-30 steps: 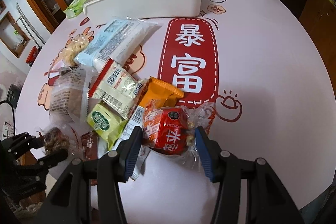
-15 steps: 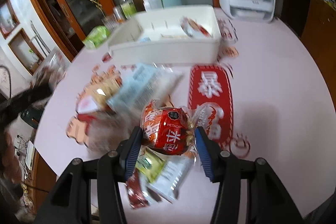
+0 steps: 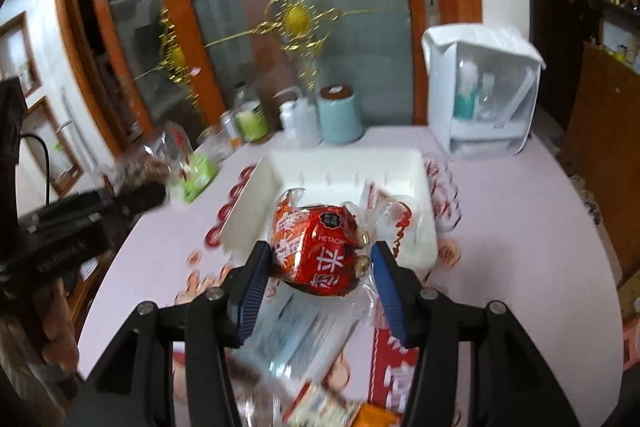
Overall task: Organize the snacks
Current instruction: 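Carry both snacks into the white tray and open both grippers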
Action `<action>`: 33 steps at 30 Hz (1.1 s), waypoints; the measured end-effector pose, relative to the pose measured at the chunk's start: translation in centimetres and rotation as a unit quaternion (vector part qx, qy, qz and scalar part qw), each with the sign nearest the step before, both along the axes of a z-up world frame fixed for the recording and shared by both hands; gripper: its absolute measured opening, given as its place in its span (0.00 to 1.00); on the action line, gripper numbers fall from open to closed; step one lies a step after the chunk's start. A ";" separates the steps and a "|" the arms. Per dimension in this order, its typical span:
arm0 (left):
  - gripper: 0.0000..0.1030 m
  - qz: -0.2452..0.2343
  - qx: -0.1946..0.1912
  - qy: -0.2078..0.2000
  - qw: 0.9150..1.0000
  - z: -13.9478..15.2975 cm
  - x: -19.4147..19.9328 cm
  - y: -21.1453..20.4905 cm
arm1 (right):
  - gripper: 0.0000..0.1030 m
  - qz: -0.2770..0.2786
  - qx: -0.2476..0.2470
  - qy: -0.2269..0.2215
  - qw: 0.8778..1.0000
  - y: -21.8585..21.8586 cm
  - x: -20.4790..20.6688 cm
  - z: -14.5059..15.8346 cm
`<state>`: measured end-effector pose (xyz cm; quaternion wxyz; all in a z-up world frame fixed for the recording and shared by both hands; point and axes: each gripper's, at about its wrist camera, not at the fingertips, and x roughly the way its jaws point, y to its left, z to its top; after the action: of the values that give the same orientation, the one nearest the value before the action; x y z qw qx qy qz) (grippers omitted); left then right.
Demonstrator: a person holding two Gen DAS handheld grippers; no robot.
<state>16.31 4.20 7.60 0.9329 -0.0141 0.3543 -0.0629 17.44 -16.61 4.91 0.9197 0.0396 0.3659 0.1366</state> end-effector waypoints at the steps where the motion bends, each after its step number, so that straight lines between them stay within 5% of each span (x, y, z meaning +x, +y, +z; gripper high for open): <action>1: 0.43 0.000 0.000 0.003 1.000 0.0 0.9 0.0 | 0.51 -0.008 -0.003 -0.001 1.000 0.1 1.1 0.2; 10: 0.43 0.014 0.003 0.020 1.000 -2.2 10.8 -0.8 | 0.53 -0.074 -0.038 0.035 0.996 0.4 9.1 -2.4; 14: 0.44 0.020 0.028 0.046 0.998 -4.2 14.1 -1.6 | 0.77 -0.088 -0.086 0.057 0.991 1.5 10.9 -4.0; 16: 0.68 0.025 0.050 0.058 0.997 -5.2 15.1 -2.1 | 0.78 -0.100 -0.088 0.063 0.989 1.4 10.8 -4.1; 17: 0.92 0.027 0.053 0.061 0.996 -5.5 15.5 -2.2 | 0.78 -0.105 -0.083 0.069 0.989 1.3 10.5 -4.0; 18: 0.96 0.030 0.054 0.060 0.996 -5.8 15.5 -2.1 | 0.78 -0.102 -0.070 0.078 0.989 1.1 10.2 -3.9; 25: 0.96 0.041 0.063 0.084 0.994 -7.3 15.3 -2.0 | 0.78 -0.097 -0.063 0.083 0.990 0.6 6.7 -2.5; 33: 0.96 0.022 0.084 0.040 0.995 -6.1 12.4 -3.6 | 0.78 -0.118 -0.065 0.071 0.988 0.0 3.2 -0.6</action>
<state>28.73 0.57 1.52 0.9170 0.0542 0.3951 -0.0116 20.66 -16.64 4.26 0.9018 0.0325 0.4308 0.0002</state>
